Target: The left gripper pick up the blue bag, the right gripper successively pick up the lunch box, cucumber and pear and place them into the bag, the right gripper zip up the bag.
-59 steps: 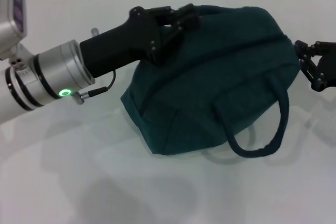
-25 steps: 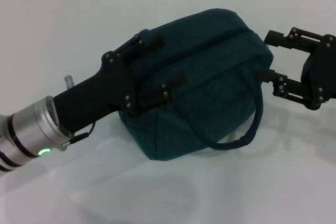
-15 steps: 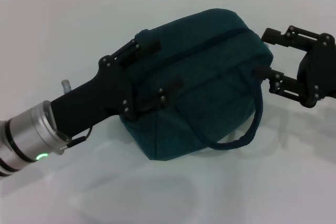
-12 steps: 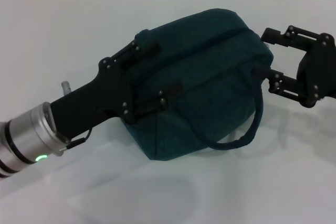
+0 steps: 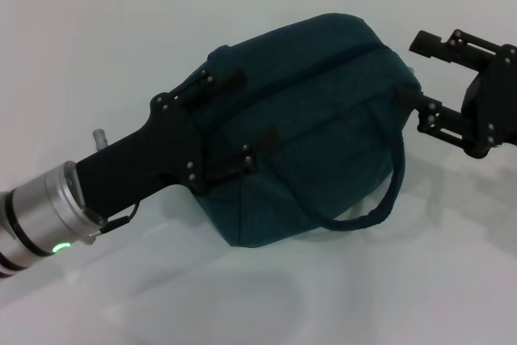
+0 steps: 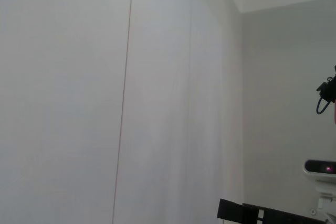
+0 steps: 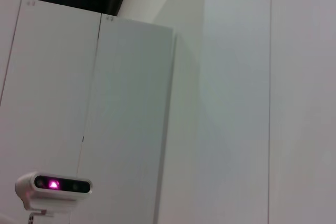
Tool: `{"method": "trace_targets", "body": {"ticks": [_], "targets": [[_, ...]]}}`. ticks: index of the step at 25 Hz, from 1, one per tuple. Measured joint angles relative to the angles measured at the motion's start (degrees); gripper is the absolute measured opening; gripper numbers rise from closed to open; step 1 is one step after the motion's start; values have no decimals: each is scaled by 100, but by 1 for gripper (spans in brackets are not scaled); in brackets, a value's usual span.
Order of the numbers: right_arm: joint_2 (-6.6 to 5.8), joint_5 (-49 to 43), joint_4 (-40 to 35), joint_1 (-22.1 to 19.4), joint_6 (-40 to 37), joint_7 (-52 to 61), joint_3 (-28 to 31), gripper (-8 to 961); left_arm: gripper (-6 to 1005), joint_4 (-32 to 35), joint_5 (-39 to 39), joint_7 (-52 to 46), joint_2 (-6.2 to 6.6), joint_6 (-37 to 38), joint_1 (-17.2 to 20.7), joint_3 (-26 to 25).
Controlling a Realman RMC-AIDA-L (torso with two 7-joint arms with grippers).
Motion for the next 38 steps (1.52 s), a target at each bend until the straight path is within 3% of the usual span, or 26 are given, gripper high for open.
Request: {"method": "trace_targets", "body": {"ticks": [38], "targets": [[37, 314, 349, 31, -103, -385, -50, 591, 825, 42, 1, 0, -4, 2, 122, -4]]}}
